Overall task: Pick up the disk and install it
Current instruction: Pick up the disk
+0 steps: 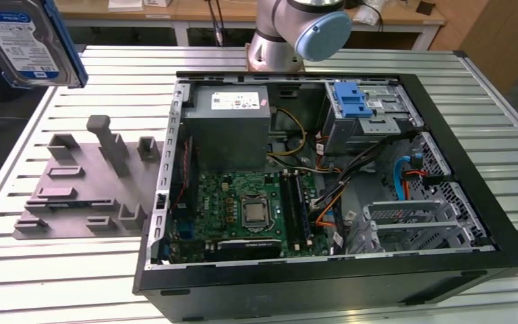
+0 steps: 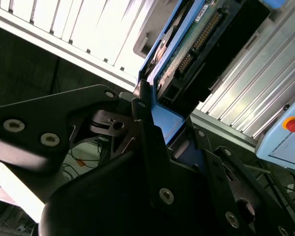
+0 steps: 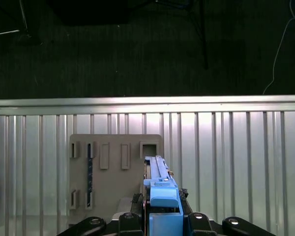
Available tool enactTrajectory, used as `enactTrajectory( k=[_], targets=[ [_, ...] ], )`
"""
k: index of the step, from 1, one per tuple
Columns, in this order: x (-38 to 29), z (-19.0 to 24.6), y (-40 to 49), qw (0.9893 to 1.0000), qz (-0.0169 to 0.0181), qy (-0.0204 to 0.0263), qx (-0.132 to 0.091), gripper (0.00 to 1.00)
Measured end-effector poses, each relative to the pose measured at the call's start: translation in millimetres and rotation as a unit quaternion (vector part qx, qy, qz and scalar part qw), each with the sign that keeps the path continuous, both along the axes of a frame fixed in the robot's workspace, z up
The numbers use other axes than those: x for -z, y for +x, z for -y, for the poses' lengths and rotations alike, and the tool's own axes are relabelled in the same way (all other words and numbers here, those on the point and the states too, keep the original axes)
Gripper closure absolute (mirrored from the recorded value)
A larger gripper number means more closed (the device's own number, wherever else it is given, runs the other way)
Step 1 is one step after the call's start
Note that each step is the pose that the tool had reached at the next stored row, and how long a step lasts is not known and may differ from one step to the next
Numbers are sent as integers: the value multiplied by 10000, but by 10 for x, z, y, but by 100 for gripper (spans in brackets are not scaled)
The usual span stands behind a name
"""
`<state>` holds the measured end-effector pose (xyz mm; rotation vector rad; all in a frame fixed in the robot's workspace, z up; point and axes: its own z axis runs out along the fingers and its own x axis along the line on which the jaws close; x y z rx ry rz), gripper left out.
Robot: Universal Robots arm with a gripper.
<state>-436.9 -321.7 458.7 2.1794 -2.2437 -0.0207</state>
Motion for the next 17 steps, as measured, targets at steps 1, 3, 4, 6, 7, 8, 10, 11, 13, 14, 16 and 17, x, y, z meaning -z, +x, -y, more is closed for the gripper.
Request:
enactTrajectory(
  k=[1, 3, 4, 6, 7, 8, 10, 11, 13, 14, 16, 17],
  targets=[
    [-12, 0, 0, 10000, 0, 0, 0, 64],
    [-37, 0, 0, 10000, 1, 0, 0, 64],
    [-50, -1, 0, 10000, 1, 0, 0, 64],
    [-81, -1, 0, 10000, 0, 0, 0, 64],
    [-97, -2, 0, 10000, 0, 0, 0, 64],
    [-113, -2, 0, 10000, 0, 0, 0, 64],
    [-146, -3, 0, 10000, 0, 0, 0, 64],
    [-162, -3, 0, 10000, 0, 0, 0, 64],
    [-193, -3, 0, 10000, 0, 0, 0, 64],
    [-209, -3, 0, 10000, 0, 0, 0, 64],
    [-242, -3, 0, 10000, 0, 0, 0, 64],
    [-258, -3, 0, 10000, 0, 0, 0, 64]
  ],
)
